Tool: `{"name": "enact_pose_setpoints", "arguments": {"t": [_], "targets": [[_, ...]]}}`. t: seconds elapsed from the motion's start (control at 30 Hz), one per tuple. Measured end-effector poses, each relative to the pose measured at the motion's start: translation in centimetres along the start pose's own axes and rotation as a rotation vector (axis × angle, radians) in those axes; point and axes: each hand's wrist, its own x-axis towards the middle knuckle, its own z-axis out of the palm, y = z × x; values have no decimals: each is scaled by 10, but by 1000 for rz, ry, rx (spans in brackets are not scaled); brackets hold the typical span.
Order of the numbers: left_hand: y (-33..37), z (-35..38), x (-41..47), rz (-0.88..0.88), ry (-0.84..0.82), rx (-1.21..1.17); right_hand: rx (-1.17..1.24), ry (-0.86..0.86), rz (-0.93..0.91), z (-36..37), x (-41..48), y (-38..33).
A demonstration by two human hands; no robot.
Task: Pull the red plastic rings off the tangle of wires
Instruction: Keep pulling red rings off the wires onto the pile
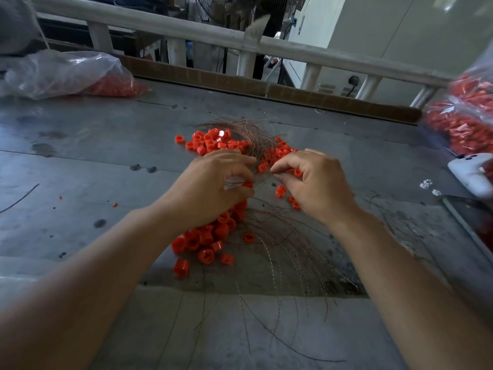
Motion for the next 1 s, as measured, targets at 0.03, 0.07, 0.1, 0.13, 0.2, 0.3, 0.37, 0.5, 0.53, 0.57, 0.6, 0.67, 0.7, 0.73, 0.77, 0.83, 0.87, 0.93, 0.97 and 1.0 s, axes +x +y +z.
{"name": "enact_pose_setpoints", "arguments": {"t": [0.03,0.07,0.1,0.13,0.2,0.3,0.37,0.5,0.53,0.57,0.6,0.67,0.7,0.73,0.77,0.83,0.87,0.93,0.97,1.0], "targets": [[0,0,0,10,0,6,-1,-8,-9,0,0,-1],[0,0,0,12,4,9,-4,-16,-13,0,0,-1],[1,0,0,5,14,9,-9,-22,-12,0,1,0],[2,-1,0,-6,32,12,-18,-26,-8,0,1,0],[4,-4,-1,-24,112,10,-37,-36,22,0,1,2],[7,-10,-4,-37,233,-7,-51,-83,100,0,1,7],[9,-12,-7,-4,252,0,-43,-52,152,-1,2,9],[12,-10,-10,65,200,40,187,225,146,-12,3,1],[12,-8,-10,77,189,58,250,271,91,-15,2,-4],[13,-7,-10,88,176,74,279,268,31,-17,0,-8],[14,-6,-10,99,163,83,267,230,-32,-18,-2,-12],[16,-4,-10,127,139,91,129,132,-172,-16,-4,-19],[17,-3,-10,140,131,95,68,99,-233,-13,-4,-20],[18,-3,-10,149,125,97,41,75,-267,-11,-4,-20],[18,-3,-10,153,118,93,39,58,-276,-10,-4,-19],[19,-2,-11,146,95,81,39,48,-258,-10,-3,-17],[19,-2,-11,140,89,83,21,48,-239,-12,-3,-15],[17,-4,-11,128,95,82,-10,60,-182,-18,-2,-12],[15,-5,-11,119,104,75,-14,61,-143,-22,-1,-10],[14,-6,-11,108,116,72,-12,52,-104,-25,0,-8]]}}
